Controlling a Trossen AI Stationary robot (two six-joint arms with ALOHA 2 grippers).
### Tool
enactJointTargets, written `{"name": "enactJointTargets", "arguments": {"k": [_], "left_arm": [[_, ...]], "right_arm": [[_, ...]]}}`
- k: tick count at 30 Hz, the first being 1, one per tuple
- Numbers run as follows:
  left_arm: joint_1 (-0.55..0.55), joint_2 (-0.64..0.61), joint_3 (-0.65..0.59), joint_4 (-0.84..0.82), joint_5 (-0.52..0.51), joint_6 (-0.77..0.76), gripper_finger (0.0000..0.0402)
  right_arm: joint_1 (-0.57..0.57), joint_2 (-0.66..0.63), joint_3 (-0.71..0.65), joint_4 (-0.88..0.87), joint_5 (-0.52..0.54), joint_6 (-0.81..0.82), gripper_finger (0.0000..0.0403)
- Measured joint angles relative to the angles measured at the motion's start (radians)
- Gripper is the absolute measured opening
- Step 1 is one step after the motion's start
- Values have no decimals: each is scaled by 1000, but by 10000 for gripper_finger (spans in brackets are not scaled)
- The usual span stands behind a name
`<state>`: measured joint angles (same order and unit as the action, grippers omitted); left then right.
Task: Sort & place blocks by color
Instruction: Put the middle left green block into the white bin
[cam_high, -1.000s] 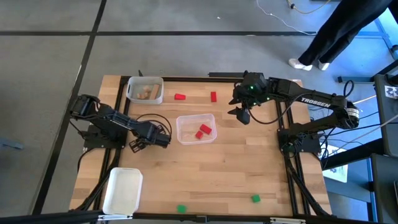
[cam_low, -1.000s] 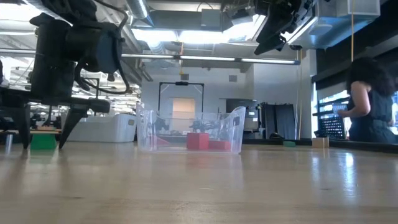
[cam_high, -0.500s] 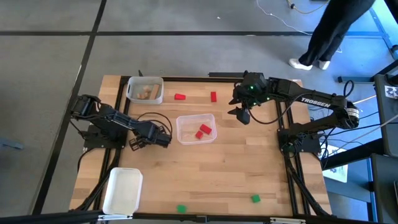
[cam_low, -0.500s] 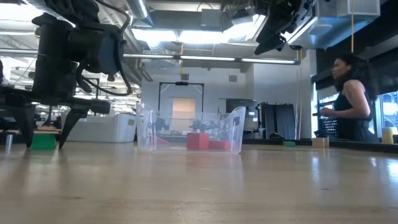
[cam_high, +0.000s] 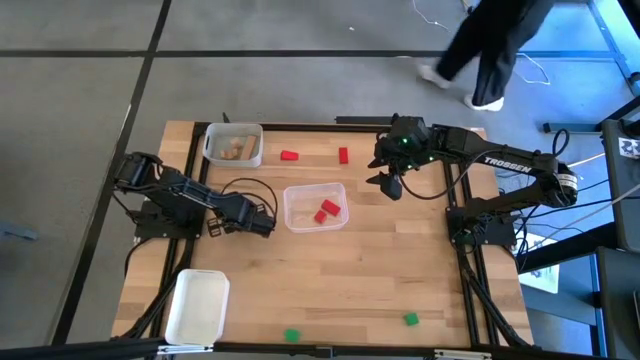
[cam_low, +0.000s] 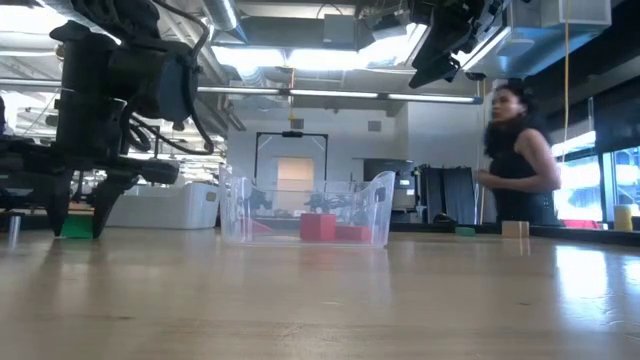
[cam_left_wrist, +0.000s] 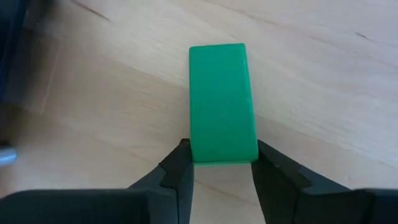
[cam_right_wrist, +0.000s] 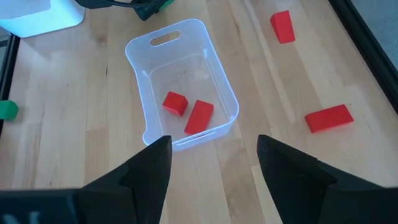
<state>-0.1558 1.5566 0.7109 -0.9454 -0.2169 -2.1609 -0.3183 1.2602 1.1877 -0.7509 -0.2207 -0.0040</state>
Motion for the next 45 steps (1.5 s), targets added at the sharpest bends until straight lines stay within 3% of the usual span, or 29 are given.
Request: {"name": "enactJointTargets", "arguments": {"k": [29, 37, 45], "left_arm": [[-5, -12, 32, -3, -2, 430, 129], [-25, -31, 137, -83, 6, 621, 124], [-124, -32, 358, -288, 93, 913, 124]], "right_arm": [[0, 0, 0, 0, 0, 0, 237], [0, 0, 0, 0, 0, -1, 237], [0, 0, 0, 2, 0, -2, 237]]}}
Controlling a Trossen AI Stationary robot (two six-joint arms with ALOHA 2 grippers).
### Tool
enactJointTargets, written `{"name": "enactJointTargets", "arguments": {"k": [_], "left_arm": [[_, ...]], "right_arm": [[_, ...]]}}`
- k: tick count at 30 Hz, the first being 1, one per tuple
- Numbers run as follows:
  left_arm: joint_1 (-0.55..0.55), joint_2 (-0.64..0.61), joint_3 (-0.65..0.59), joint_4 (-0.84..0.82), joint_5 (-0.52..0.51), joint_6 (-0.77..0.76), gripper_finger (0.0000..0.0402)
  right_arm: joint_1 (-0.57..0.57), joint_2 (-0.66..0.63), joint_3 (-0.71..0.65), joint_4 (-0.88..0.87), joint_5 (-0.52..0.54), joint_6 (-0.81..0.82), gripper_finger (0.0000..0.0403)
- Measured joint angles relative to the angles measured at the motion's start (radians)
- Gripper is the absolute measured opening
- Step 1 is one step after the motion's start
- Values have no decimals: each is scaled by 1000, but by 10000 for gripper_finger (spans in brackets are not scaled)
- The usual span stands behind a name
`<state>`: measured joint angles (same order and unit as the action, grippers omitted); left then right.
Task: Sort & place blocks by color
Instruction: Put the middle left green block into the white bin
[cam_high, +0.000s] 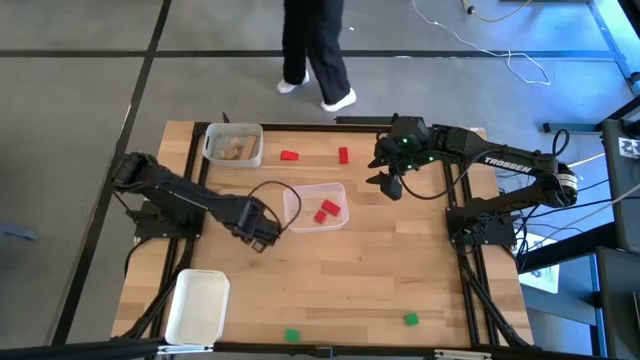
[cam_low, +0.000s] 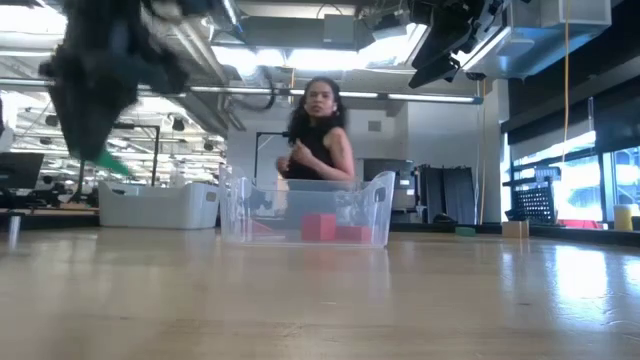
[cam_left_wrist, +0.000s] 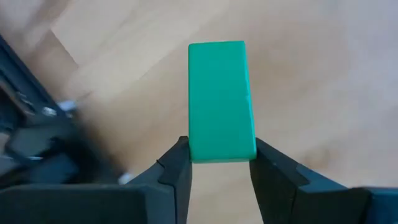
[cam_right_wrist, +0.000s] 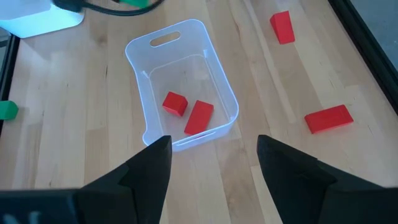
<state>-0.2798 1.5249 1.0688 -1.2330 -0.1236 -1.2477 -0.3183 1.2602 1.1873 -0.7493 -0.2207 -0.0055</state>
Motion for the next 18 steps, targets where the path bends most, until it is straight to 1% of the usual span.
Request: {"name": "enactJointTargets", "arguments": {"k": [7, 9, 11, 14, 18], "left_arm": [[-130, 0, 231, -195, 75, 167, 124], [-173, 0, 294, -230, 113, 208, 124], [-219, 0, 354, -252, 174, 243, 124], [-296, -1, 423, -268, 278, 257, 124], [-406, -2, 449, -253, 383, 197, 123]], "right_arm": [[0, 0, 0, 1, 0, 1, 237], [0, 0, 0, 1, 0, 0, 237], [0, 0, 0, 2, 0, 1, 237], [0, 0, 0, 2, 0, 0, 237], [0, 0, 0, 4, 0, 1, 237]]}}
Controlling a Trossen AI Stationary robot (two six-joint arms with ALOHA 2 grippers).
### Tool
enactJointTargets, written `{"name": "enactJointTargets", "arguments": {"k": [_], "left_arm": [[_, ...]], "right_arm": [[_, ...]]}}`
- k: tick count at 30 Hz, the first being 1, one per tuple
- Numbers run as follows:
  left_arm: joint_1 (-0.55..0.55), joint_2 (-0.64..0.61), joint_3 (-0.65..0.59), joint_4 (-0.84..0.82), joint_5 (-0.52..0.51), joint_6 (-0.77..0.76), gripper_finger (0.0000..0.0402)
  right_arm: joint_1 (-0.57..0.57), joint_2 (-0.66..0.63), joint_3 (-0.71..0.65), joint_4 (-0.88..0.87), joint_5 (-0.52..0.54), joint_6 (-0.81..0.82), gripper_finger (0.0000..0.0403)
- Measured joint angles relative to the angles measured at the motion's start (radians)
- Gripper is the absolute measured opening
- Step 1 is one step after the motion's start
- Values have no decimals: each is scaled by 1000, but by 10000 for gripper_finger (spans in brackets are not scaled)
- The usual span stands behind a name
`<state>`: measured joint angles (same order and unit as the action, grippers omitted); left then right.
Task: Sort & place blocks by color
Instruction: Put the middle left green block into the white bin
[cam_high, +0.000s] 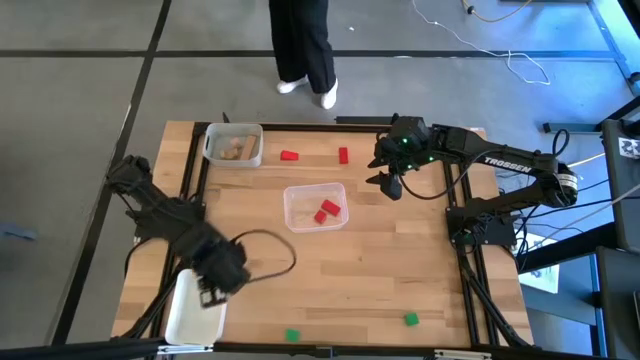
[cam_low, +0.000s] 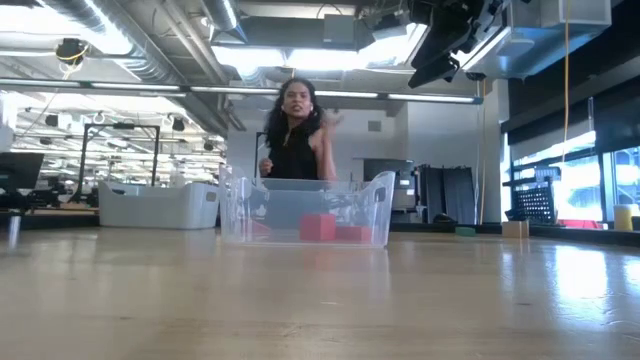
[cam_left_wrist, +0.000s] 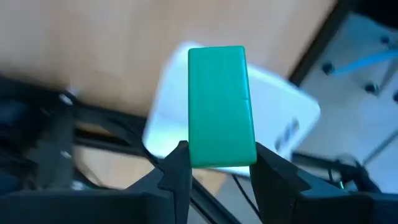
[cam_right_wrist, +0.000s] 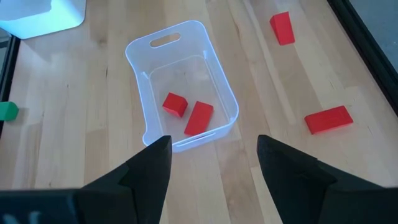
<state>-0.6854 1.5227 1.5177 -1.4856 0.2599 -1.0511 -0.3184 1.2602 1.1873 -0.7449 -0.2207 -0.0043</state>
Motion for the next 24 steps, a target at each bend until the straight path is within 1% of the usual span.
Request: {"name": "enactJointTargets", "arguments": {"k": [4, 6, 10, 15, 18, 24], "left_arm": [[-106, 1, -30, 79, 58, -133, 123], [-154, 1, -57, 131, 58, -211, 123], [-229, 1, -146, 291, 49, -357, 122], [-288, 1, -279, 461, 43, -508, 122], [-311, 1, -342, 507, 20, -563, 122], [-328, 2, -437, 572, -5, -571, 122]], "right_arm": [[0, 0, 0, 2, 0, -3, 237], [0, 0, 0, 2, 0, -10, 237], [0, 0, 0, 7, 1, -32, 237], [0, 0, 0, 24, 1, -30, 237], [0, 0, 0, 26, 0, -1, 237], [0, 0, 0, 37, 0, 26, 237]]}}
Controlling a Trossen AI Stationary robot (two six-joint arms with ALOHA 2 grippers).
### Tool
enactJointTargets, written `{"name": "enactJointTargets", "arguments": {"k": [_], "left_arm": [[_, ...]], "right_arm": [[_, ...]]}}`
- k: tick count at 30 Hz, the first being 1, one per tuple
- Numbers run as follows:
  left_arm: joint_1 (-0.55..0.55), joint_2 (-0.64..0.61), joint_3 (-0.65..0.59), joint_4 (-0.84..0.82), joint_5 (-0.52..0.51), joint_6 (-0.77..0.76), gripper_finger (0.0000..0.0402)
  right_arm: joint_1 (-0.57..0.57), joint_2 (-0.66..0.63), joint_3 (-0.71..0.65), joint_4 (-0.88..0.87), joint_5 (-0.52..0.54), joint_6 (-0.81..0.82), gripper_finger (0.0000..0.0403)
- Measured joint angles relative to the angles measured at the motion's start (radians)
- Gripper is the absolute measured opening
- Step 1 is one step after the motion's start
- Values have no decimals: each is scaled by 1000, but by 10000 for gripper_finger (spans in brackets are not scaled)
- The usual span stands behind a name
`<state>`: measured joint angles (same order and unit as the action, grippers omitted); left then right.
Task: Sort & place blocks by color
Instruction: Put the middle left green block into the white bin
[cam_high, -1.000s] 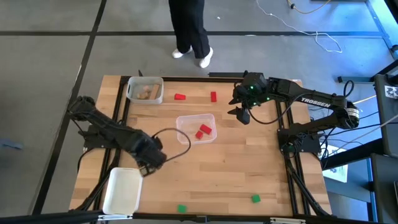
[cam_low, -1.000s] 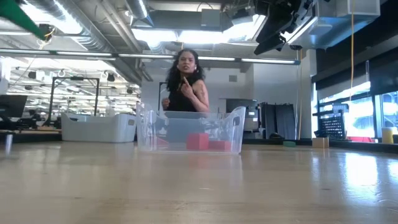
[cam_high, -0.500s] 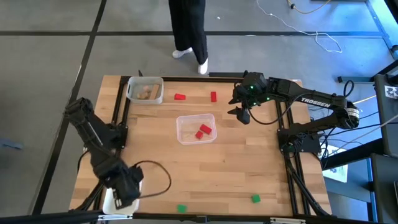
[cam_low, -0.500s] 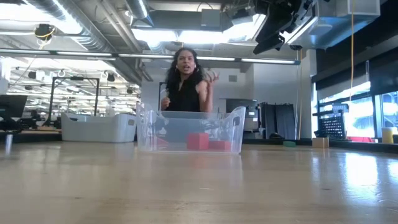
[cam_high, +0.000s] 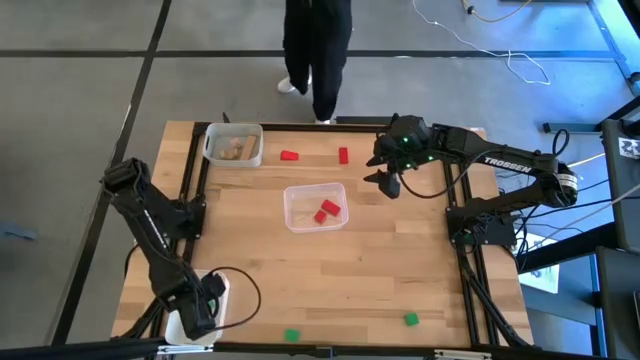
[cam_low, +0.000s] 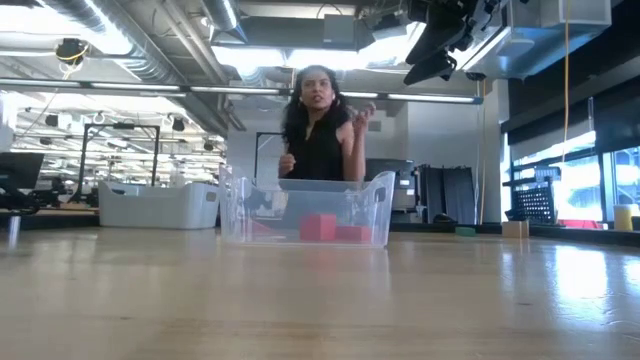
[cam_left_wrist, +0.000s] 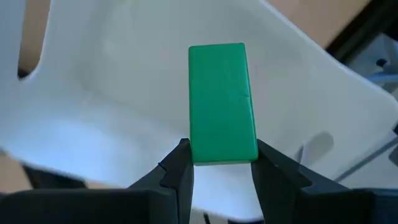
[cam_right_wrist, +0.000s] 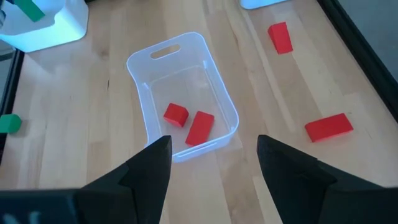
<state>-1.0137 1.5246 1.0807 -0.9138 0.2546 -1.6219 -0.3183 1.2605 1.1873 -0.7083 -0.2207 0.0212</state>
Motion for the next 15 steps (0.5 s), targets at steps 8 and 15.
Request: {"name": "enactJointTargets", "arguments": {"k": [8, 15], "left_arm": [[1, 0, -100, 84, -4, -39, 135], [1, 0, -133, 100, -2, -78, 148]], "right_arm": [[0, 0, 0, 11, 0, 1, 237], [0, 0, 0, 10, 0, 1, 237]]}}
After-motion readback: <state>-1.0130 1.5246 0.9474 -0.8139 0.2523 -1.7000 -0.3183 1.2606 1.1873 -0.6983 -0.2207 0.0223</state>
